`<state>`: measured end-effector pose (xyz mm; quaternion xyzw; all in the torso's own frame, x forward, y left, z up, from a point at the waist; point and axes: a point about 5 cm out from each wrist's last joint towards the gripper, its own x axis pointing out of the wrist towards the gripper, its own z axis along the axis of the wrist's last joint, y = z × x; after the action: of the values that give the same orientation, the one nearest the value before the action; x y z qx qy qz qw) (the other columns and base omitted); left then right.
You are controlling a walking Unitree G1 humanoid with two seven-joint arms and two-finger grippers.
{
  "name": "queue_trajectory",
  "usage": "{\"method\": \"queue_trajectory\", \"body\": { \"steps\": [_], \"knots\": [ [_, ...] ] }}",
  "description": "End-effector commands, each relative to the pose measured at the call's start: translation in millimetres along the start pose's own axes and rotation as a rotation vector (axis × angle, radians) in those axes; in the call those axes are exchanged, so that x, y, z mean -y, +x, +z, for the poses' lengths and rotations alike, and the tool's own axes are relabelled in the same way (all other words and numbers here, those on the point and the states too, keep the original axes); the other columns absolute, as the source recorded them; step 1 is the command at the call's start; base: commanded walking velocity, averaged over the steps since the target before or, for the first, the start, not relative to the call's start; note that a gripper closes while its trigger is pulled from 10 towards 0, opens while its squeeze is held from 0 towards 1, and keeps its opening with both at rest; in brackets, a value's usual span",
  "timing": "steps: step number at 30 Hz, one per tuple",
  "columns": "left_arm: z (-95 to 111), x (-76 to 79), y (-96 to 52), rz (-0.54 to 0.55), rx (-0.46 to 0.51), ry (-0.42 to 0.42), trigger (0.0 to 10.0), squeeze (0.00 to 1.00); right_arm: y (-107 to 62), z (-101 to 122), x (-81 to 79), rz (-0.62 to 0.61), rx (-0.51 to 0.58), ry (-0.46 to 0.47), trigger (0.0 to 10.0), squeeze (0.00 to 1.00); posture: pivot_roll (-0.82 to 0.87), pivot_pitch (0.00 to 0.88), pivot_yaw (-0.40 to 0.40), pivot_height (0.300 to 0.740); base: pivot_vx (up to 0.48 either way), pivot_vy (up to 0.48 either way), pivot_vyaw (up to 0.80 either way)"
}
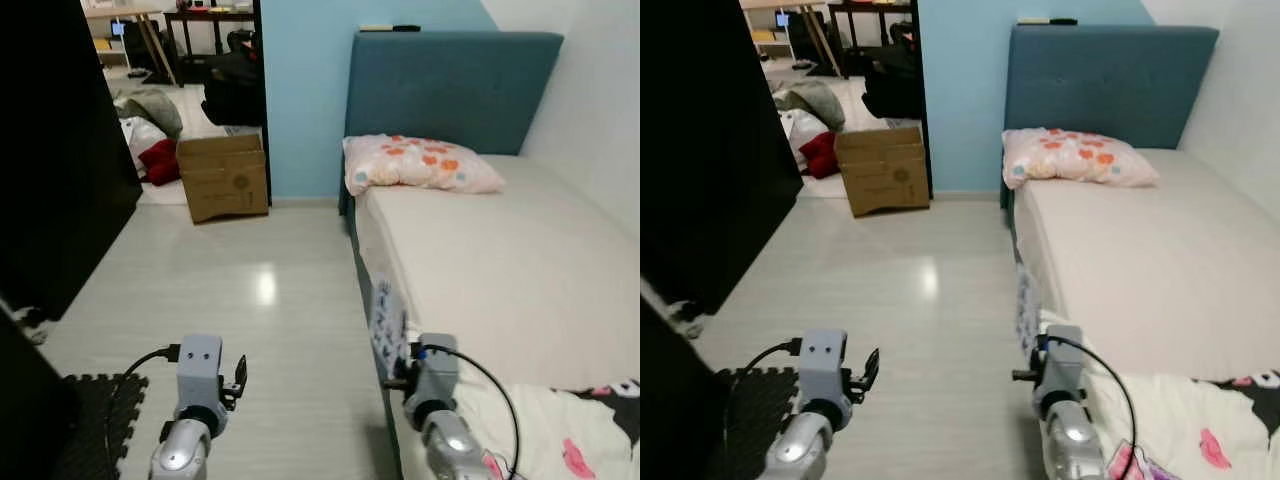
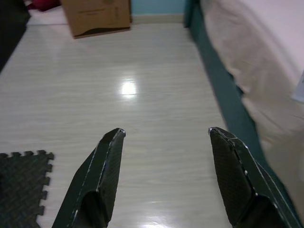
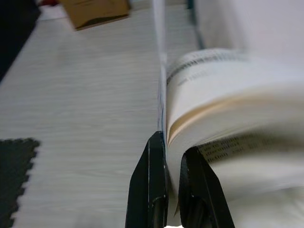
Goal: Clean up the room
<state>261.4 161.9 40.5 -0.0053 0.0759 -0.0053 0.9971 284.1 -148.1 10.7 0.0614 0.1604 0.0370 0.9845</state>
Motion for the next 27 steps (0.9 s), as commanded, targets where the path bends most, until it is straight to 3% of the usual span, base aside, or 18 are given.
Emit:
{"method": "queue_trajectory", "body": {
  "steps": [1, 27],
  "knots": [
    [-5.7, 0.5, -1.4, -0.003, -0.019, -0.003, 10.0, 0.00, -0.2, 4.4, 6.3, -0.011, 0.027, -0.022, 10.0, 0.00, 0.04, 0.039, -0.024, 0.740, 0.424, 0.000, 0.00],
    [-4.6, -0.9, 1.1, 0.008, -0.012, -0.006, 10.0, 0.00, 1.6, 6.2, 5.8, -0.008, 0.028, -0.023, 10.0, 0.00, 0.04, 0.052, -0.029, 0.740, 0.423, 0.000, 0.00]
  ]
}}
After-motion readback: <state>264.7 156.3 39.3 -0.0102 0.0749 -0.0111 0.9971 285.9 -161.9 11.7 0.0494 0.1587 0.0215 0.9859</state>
